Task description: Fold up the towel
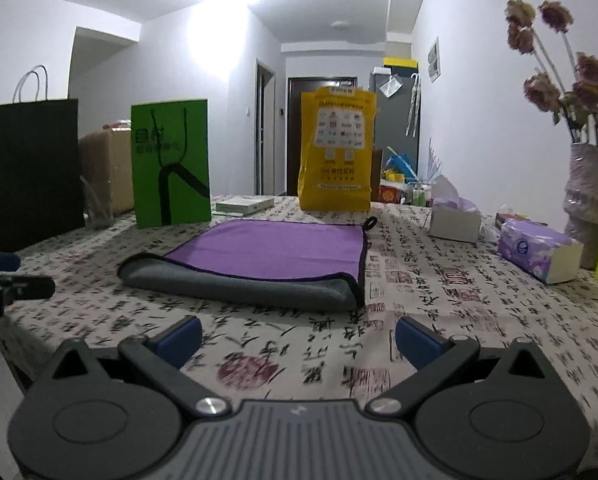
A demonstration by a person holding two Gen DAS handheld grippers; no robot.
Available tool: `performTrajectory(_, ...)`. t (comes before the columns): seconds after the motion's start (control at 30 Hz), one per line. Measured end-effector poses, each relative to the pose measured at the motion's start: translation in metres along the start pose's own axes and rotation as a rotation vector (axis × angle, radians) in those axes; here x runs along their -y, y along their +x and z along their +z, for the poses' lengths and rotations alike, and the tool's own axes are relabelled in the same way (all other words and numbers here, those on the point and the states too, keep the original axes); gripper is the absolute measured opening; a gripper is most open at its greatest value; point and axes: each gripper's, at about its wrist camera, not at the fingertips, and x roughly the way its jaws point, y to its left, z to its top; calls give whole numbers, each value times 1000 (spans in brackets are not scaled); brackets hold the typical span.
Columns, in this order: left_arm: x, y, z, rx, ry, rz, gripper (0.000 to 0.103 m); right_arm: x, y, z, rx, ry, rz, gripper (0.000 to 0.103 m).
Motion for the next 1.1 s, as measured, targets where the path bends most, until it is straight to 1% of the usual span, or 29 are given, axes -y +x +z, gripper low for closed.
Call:
performTrajectory(0.07,-3,16,6,-1,0,-51,94,5,18,4,-18,-11,-10,103)
performTrajectory(0.23,-5,53,26,-5,16,-50,94,25,59,20,-37,0,7,102)
performTrajectory(0.27,-6,61,30,-9,10,-55,91,28,66,23,-38,-1,10,102)
performTrajectory(0.33,-9,78,39,-21,-2,-69,79,35,83,29,-47,-9,17,98)
performTrajectory(0.37,-10,87,42,-26,-5,-68,76,38,91,31,-55,-11,21,96)
performTrajectory(0.4,-12,94,44,-31,-5,-59,70,41,99,33,-66,-11,26,93)
performTrajectory(0.43,-12,102,46,-38,0,-46,61,44,107,36,-81,-6,40,86)
performTrajectory(0.47,-13,108,47,-45,4,-42,59,46,112,38,-93,-2,53,82)
performTrajectory(0.5,-14,114,48,-53,7,-44,56,49,117,39,-103,-2,70,75)
performTrajectory(0.53,-16,119,49,-61,5,-47,55,50,122,41,-113,-6,82,72)
performTrajectory(0.57,-18,125,49,-73,0,-51,55,52,127,41,-121,-9,87,70)
performTrajectory(0.6,-19,130,49,-93,-2,-55,55,53,132,41,-130,-13,90,67)
performTrajectory(0.67,-21,139,47,-136,2,-61,51,55,141,39,-157,-14,101,56)
performTrajectory(0.73,-23,145,44,-165,5,-74,42,57,148,38,-186,-7,117,32)
performTrajectory(0.77,-24,146,43,-180,1,-85,39,57,150,37,-195,-5,124,27)
performTrajectory(0.8,-25,147,42,-191,-1,-97,32,57,151,36,-202,-6,129,20)
performTrajectory(0.83,-26,146,40,-197,0,-108,24,56,151,35,-204,-9,130,15)
performTrajectory(0.87,-26,146,40,-198,5,-114,20,56,150,34,-204,-12,132,13)
performTrajectory(0.9,-24,145,40,-197,13,-115,11,56,150,34,-205,-14,132,9)
performTrajectory(1.0,-21,144,43,-191,25,-96,7,56,148,35,-201,-12,128,6)
performTrajectory(1.1,-17,144,50,-173,49,-86,6,57,148,37,-195,-13,122,6)
